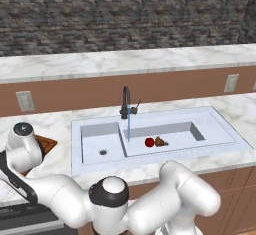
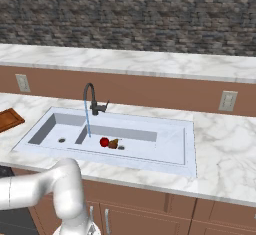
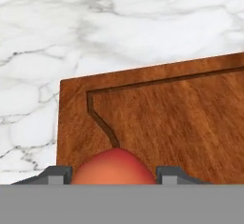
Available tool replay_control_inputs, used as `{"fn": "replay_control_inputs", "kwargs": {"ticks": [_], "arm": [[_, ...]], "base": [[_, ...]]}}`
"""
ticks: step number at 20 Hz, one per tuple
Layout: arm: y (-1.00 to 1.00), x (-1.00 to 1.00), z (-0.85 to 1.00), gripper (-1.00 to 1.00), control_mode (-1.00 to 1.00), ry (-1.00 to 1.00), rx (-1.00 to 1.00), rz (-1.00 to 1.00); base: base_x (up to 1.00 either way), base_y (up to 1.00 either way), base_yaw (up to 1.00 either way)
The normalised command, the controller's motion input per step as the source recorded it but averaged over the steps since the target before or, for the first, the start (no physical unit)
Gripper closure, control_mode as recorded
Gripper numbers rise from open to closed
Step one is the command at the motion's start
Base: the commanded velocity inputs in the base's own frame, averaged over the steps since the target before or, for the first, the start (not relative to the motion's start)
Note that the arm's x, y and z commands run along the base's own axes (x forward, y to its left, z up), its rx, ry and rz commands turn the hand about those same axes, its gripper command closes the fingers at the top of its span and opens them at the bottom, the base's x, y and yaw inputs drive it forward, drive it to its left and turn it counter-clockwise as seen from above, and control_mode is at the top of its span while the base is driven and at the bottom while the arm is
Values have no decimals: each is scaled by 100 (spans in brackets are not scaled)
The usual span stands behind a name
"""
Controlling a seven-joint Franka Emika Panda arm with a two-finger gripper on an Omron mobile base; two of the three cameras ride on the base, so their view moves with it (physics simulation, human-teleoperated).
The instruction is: Pick the mango, pear, apple from the sink and place them on the cutting board to airdry. Then turn off the sink faucet.
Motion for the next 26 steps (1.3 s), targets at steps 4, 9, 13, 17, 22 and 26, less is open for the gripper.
{"fn": "replay_control_inputs", "kwargs": {"ticks": [4, 9, 13, 17, 22, 26], "arm": [[36, 20, -21, 100, -100, 0, -2, 0], [28, 22, -18, -100, -100, 0, -2, 0], [4, 25, -17, -100, -100, 0, 0, 0], [-1, 6, -18, -100, -100, 3, 0, 0], [0, 1, -8, -100, -100, 2, 0, 0], [0, -7, 1, -100, -100, 0, 0, 0]], "base": [[0, 0, 0], [0, 0, 0], [0, 0, 0], [0, 0, 0], [0, 0, 0], [0, 0, 0]]}}
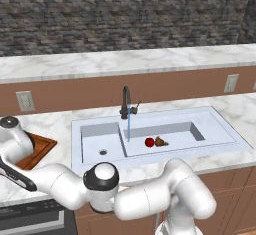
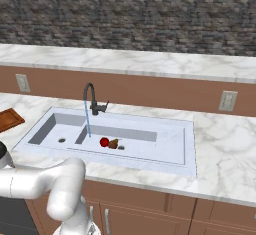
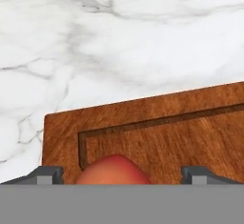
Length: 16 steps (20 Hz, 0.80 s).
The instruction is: Pick the mango, pear, apple from the sink and place them on the cutting board to airdry. Then turn off the sink faucet.
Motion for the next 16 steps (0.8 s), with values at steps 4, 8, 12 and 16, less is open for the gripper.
{"fn": "replay_control_inputs", "kwargs": {"ticks": [4, 8, 12, 16], "arm": [[-6, -52, 18, -100, -100, -3, 0, 0], [-45, -68, 23, -100, -100, -5, 4, 0], [-86, -73, 29, -100, -100, -8, 9, 0], [-100, -78, 29, -100, -100, -9, 13, 0]], "base": [[0, 0, 0], [0, 0, 0], [0, 0, 0], [0, 0, 0]]}}
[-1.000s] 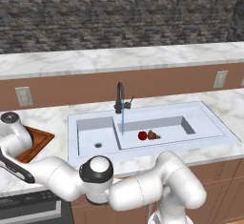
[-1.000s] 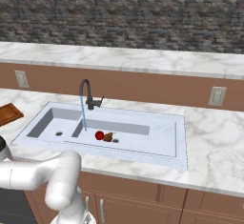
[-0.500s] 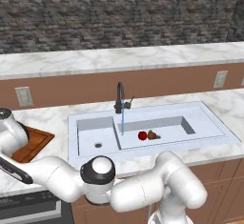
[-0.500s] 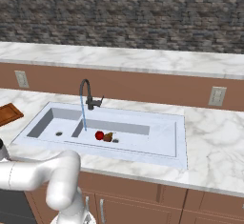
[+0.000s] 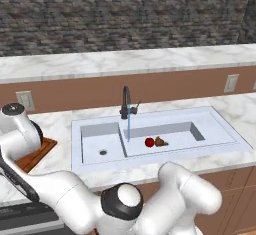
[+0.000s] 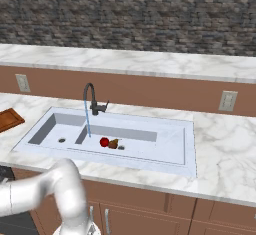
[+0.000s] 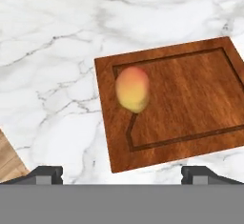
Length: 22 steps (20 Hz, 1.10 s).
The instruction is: Pick the mango, pear, apple from the sink and place them on the cutting board to airdry. Then turn off the sink faucet.
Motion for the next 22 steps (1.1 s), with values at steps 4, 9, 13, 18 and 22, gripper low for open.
{"fn": "replay_control_inputs", "kwargs": {"ticks": [4, 9, 13, 18, 22], "arm": [[-100, -86, 37, -100, -100, -12, 14, 0], [-96, -89, 65, -100, -100, -13, 13, 0], [-73, -82, 98, -100, -100, -7, 8, 0], [-52, -77, 100, -100, -100, 2, 2, 0], [-63, -76, 95, -100, -100, 6, 0, -5]], "base": [[0, 0, 0], [0, 0, 0], [0, 0, 0], [0, 0, 0], [0, 0, 0]]}}
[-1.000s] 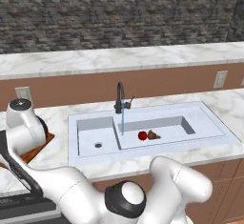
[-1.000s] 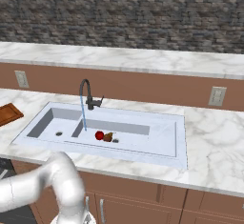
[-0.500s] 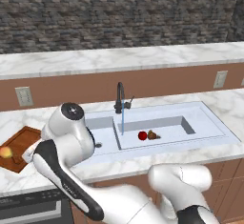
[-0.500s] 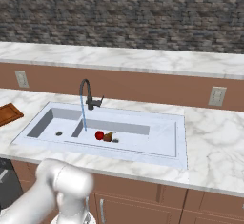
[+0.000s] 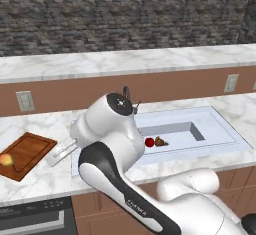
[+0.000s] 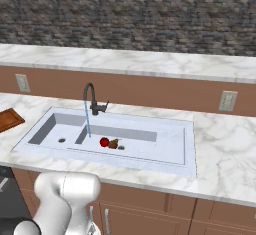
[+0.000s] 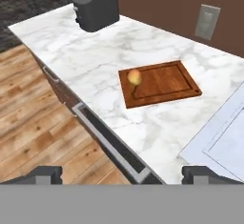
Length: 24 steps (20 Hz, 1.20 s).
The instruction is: Pick the mango, pear, apple from the sink and place them on the cutting board to airdry. Then turn off the sink faucet.
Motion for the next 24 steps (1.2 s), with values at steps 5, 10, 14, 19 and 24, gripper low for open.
{"fn": "replay_control_inputs", "kwargs": {"ticks": [5, 10, 14, 19, 24], "arm": [[-84, -53, 58, -100, -100, 15, 0, -18], [-97, -34, 37, -100, -100, 27, 0, -22], [-96, -22, 18, -100, -100, 26, 0, -20], [-85, -15, 0, -100, -100, 18, -1, -20], [-77, -5, 0, -100, -100, 16, -7, -22]], "base": [[0, 0, 0], [0, 0, 0], [0, 0, 0], [0, 0, 0], [0, 0, 0]]}}
